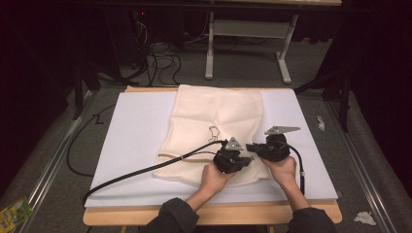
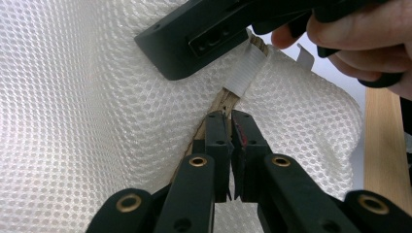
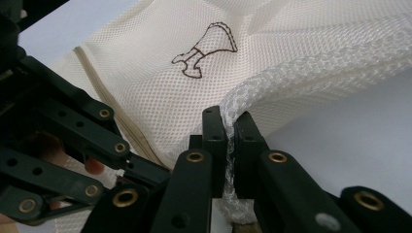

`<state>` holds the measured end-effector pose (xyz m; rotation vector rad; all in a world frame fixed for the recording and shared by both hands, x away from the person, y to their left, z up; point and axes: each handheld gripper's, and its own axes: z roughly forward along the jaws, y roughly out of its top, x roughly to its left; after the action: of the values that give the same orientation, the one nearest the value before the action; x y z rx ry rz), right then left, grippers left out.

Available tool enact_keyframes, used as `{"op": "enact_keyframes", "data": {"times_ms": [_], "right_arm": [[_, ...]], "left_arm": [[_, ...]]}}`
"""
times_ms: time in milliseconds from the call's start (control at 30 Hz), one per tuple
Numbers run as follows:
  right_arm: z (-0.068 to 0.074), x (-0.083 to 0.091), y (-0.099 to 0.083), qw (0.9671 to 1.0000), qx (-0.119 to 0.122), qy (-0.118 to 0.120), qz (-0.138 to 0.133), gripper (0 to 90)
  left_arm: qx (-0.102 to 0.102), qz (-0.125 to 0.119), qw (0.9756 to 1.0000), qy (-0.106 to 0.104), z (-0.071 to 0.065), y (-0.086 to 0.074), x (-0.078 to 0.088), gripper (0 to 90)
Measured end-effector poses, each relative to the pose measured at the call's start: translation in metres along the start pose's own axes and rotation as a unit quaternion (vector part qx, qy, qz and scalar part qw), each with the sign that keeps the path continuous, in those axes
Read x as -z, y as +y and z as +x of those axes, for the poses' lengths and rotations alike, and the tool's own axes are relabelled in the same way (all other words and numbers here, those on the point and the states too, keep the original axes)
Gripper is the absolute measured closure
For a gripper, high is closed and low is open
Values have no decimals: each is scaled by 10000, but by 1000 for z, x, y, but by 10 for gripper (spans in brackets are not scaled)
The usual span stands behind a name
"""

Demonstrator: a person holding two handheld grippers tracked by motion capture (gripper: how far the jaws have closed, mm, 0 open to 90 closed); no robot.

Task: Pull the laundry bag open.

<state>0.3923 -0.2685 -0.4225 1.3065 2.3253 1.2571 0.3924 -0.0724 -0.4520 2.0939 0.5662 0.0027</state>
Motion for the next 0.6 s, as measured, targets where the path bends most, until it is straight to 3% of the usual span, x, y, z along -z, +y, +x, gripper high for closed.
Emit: {"op": "enact_keyframes", "data": {"times_ms": [600], "right_arm": [[-5, 7, -3, 9998, 105, -136, 74, 877]], "left_arm": [[-266, -28, 9996, 79, -5, 5, 16, 869]]}}
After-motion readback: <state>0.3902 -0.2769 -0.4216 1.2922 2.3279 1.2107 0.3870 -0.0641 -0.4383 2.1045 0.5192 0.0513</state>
